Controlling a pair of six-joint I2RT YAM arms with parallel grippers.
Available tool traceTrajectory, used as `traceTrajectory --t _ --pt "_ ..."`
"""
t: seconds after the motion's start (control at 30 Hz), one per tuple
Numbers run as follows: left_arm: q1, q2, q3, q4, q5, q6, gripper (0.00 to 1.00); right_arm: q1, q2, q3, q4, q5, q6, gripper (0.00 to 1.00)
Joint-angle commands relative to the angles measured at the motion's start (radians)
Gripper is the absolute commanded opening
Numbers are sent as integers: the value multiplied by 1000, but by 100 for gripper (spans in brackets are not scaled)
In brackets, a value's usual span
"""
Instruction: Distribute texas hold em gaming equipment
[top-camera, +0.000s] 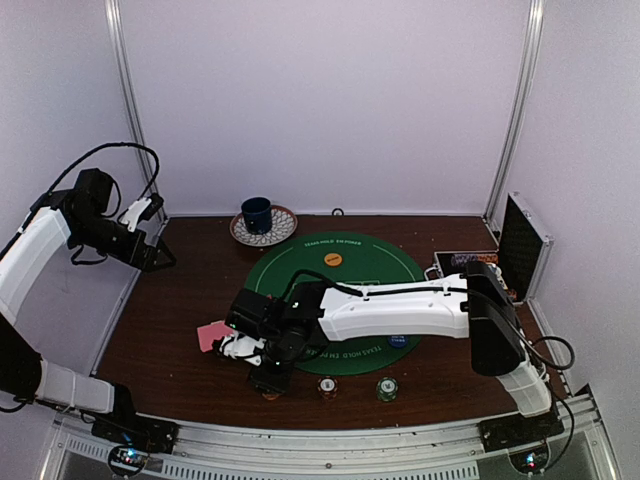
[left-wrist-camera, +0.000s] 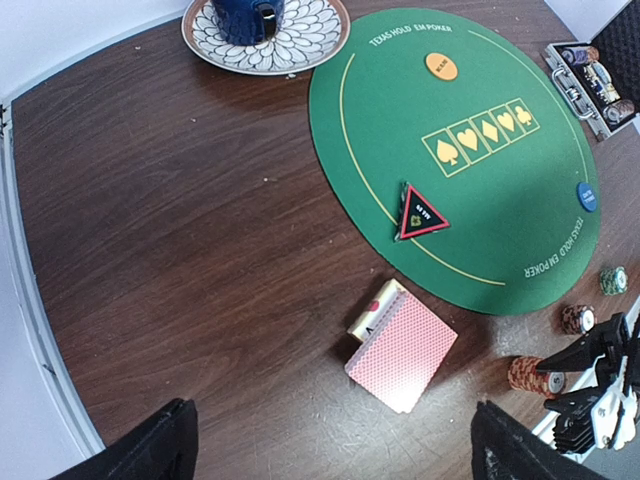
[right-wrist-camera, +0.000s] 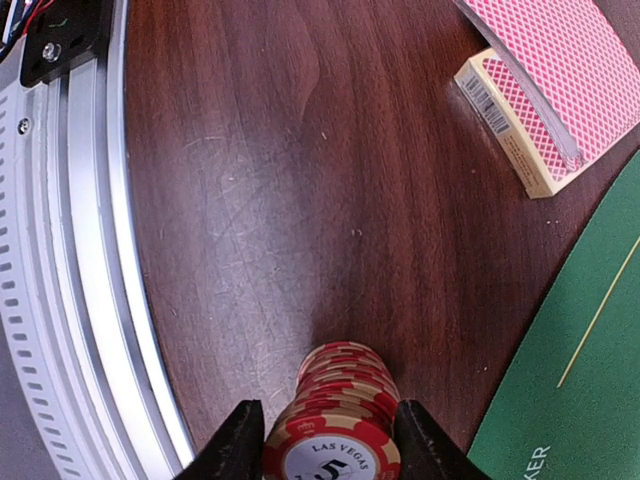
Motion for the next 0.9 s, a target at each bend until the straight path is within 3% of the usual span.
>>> traceTrajectory --t 0.0,0.1,0.3,0.47,0.87 --pt "5 -8 32 -2 20 11 97 -5 19 -3 10 24 6 51" --pt "6 -11 30 -2 22 11 98 -8 23 -4 8 27 9 60" --pt "5 -11 32 -2 25 10 98 -11 23 -14 18 36 16 62" --pt "6 -10 35 -3 25 8 98 -23 23 -35 30 30 26 59" --pt "5 -14 32 -2 26 8 97 -26 -9 -61 54 -1 34 39"
